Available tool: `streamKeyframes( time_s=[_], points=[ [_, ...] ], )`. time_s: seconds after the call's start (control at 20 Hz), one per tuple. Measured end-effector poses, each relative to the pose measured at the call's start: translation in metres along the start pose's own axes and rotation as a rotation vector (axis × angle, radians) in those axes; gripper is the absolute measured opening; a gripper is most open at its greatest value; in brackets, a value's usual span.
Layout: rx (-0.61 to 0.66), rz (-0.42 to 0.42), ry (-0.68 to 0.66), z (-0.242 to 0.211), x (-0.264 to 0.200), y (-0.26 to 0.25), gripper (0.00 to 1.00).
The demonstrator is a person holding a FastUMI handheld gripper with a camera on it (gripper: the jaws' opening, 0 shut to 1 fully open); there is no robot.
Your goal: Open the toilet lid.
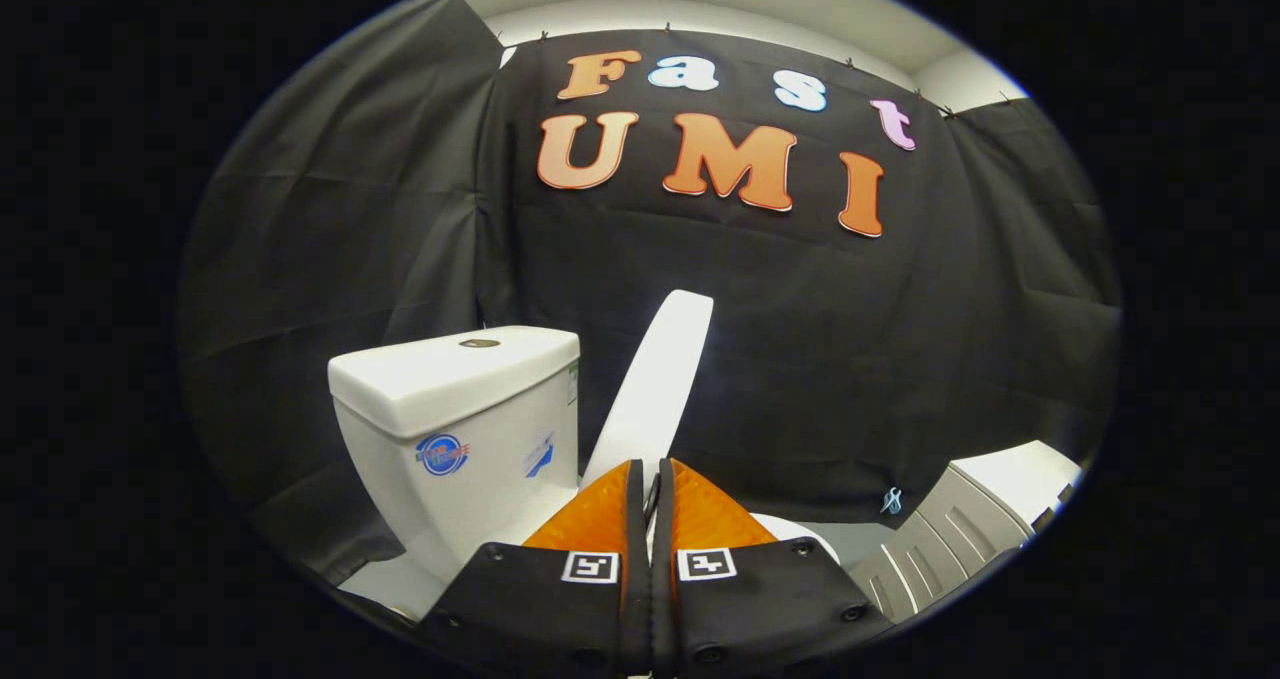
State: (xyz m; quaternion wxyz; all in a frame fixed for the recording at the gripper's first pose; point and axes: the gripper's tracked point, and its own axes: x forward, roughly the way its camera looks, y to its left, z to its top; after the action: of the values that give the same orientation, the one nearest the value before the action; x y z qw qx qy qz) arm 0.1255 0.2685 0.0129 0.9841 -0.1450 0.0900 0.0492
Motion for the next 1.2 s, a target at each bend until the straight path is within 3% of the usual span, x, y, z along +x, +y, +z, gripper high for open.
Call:
streamKeyframes(
  time_s=[0.95,1.2],
  points=[
    [-0.076,0.112,-0.003,0.02,0.017,0.129,0.08],
    [-0.099,0.053,0.0,0.022,0.017,0.122,0.08]
  ],
)
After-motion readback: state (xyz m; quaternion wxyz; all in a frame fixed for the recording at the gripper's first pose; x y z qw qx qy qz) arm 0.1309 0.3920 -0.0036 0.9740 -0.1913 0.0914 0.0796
